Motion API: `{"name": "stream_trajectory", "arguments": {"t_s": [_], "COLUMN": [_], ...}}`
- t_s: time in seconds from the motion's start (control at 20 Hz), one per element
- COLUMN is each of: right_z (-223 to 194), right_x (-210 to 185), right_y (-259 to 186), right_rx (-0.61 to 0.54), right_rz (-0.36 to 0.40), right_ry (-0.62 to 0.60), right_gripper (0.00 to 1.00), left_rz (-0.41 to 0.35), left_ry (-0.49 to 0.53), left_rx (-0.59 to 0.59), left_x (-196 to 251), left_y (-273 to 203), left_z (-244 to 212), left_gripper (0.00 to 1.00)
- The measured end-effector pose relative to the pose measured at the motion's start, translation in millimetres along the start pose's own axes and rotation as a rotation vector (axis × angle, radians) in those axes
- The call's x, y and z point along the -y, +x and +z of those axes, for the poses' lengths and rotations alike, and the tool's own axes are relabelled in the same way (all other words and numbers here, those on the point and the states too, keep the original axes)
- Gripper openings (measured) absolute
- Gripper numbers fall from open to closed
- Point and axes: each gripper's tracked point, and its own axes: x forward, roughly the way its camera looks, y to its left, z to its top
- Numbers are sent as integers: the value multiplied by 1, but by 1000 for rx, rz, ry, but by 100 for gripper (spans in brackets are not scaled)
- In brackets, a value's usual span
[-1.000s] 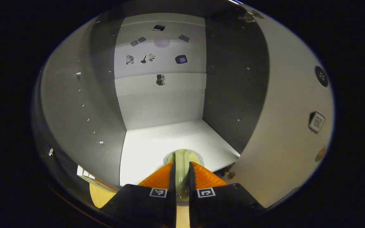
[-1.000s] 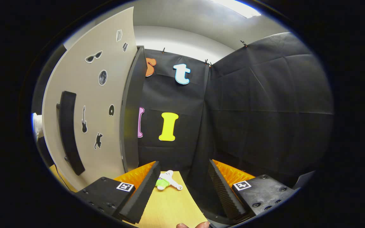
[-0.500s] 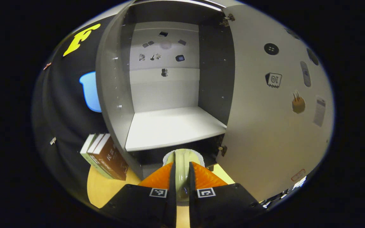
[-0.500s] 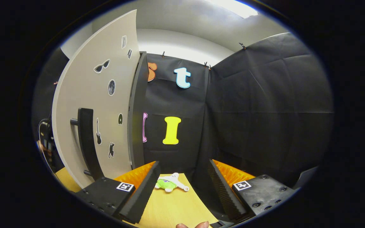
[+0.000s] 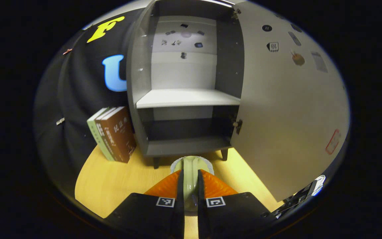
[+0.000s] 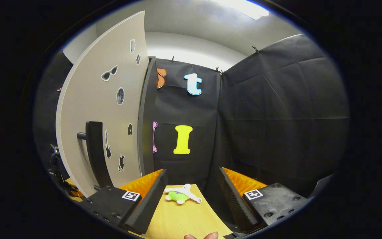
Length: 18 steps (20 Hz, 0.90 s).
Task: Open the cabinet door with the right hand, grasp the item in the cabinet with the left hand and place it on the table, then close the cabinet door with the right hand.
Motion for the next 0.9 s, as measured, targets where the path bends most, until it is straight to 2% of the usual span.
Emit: {"name": "stream_trajectory", "arguments": {"t_s": [0.2,0.4,0.75,0.8,0.85,0.9], "right_z": [-4,-10,-21,-21,-22,-23], "right_x": [2,3,0,-1,-2,-3], "right_y": [8,16,26,27,27,27], "right_rx": [-7,-21,-49,-48,-50,-51], "right_rz": [13,35,76,81,85,90], "right_ry": [17,29,43,43,40,34], "right_gripper": [98,98,98,95,98,95], "left_rz": [14,-8,8,14,20,19], "left_ry": [6,5,25,35,42,42], "left_rx": [-53,-93,-92,-91,-94,-102], "left_x": [10,31,55,58,59,62], "left_y": [12,19,43,47,50,53], "left_z": [-73,-129,-173,-177,-182,-186], "left_gripper": [20,20,20,20,20,20]}}
